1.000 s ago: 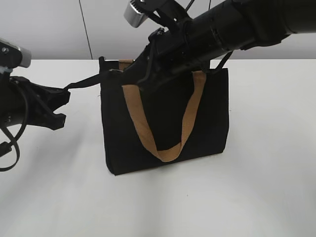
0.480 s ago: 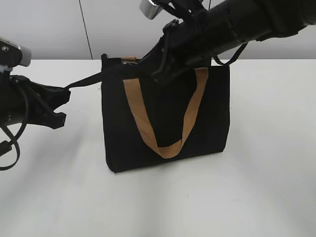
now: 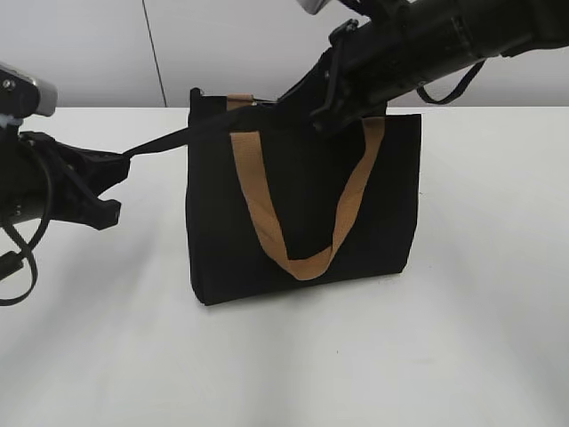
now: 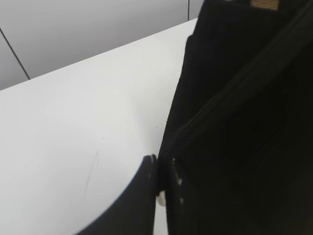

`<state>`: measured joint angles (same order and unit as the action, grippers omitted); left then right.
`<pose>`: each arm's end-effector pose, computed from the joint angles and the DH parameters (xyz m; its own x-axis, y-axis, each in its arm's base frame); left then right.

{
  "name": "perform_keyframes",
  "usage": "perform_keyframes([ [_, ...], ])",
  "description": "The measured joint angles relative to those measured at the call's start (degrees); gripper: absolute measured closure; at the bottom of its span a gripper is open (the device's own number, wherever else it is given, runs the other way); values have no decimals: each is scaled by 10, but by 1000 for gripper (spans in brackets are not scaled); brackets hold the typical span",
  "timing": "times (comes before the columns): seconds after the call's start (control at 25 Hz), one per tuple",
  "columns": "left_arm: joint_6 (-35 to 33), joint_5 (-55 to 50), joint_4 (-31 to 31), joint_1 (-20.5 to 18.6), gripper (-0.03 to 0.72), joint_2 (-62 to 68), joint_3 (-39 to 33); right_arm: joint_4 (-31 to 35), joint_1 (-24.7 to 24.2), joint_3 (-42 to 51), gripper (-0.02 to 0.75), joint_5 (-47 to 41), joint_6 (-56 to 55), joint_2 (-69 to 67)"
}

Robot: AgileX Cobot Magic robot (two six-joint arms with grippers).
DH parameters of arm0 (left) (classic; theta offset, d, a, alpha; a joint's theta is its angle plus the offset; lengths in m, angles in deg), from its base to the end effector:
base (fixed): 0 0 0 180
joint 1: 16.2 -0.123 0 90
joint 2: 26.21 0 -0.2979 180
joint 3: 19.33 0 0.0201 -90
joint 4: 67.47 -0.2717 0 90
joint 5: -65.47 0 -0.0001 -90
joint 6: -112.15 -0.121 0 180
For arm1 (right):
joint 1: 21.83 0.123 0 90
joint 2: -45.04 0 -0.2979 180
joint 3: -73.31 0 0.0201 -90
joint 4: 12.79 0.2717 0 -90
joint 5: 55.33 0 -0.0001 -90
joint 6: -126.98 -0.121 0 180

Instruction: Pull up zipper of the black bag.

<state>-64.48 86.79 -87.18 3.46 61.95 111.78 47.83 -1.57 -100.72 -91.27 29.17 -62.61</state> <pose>0.2750 -0.1140 0.1812 -0.2973 0.3805 -0.8757 0.5326 0.8273 0.1786 0.3754 0.2046 0.2452 -0.2782 -0.5186 -0.8085 -0.8683 0.4956 -0.0191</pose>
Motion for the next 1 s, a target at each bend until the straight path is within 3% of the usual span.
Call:
perform_keyframes([
  [0.6,0,-15,0,0,680,-4,0,-60,-45,0,734,-38,-32,9],
  [1.0,0,-18,0,0,680,-4,0,-73,-100,0,734,-67,-43,16],
])
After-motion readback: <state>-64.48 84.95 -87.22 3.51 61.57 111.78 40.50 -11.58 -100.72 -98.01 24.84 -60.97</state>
